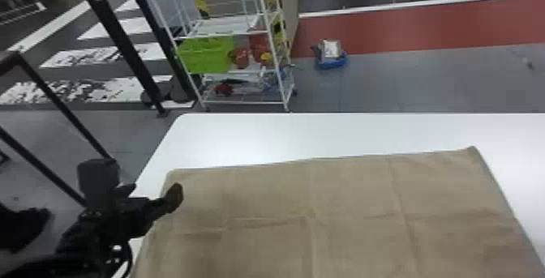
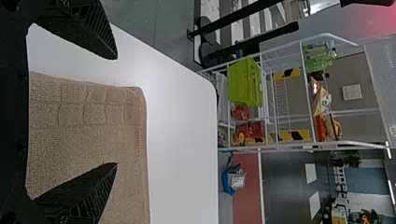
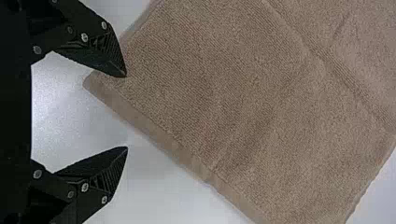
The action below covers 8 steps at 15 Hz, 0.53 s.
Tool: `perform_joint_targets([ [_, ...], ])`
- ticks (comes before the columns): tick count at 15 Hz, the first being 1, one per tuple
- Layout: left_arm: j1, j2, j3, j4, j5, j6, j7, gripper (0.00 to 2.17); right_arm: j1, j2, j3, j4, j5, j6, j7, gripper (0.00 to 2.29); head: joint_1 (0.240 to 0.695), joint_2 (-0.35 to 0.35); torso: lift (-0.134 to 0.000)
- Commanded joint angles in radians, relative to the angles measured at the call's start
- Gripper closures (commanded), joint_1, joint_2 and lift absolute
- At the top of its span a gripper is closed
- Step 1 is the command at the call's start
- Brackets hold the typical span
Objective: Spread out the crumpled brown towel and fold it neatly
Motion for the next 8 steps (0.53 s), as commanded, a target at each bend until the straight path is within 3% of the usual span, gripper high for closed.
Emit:
perform_joint_targets([
  [1, 0.0, 0.001, 0.0, 0.0, 0.0, 0.0, 0.0, 0.07, -0.002, 0.003, 0.005, 0.003, -0.002, 0.001, 0.0, 0.46, 0.695, 0.311, -0.122],
  [8, 0.0, 0.002, 0.0, 0.0, 0.0, 0.0, 0.0, 0.07, -0.008, 0.002, 0.011, 0.004, 0.0, -0.005, 0.003, 0.84, 0.695, 0.32, -0.122],
])
